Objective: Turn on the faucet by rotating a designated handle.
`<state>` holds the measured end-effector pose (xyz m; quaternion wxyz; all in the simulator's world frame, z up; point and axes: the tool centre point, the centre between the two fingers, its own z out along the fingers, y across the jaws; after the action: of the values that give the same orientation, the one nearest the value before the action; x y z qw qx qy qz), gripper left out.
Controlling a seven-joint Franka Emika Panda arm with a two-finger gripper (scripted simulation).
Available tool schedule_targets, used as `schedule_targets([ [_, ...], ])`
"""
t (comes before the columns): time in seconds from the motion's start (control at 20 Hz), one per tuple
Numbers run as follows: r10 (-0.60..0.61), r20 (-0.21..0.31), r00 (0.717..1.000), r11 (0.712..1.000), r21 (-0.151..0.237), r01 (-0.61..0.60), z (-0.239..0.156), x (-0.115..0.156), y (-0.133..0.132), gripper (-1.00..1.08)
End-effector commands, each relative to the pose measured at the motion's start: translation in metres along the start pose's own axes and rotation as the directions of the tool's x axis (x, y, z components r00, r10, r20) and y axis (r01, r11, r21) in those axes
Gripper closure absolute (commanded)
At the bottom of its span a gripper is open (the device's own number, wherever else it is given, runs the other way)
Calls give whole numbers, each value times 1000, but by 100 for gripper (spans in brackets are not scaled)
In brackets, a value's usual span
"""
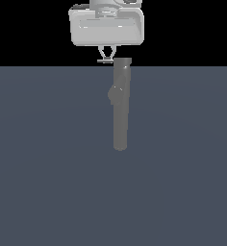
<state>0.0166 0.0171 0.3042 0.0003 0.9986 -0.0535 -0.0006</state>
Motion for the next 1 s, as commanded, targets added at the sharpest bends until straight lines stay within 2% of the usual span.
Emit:
schedule_targets([
  [0.0, 1, -1, 1000, 1000, 0, -1, 3, 6, -1, 108],
  [0.4, 2, -1, 1000, 1000, 1, -2, 4, 9, -2, 108],
  [0.95, 2, -1, 1000, 1000, 1, -2, 4, -27, -13, 108],
])
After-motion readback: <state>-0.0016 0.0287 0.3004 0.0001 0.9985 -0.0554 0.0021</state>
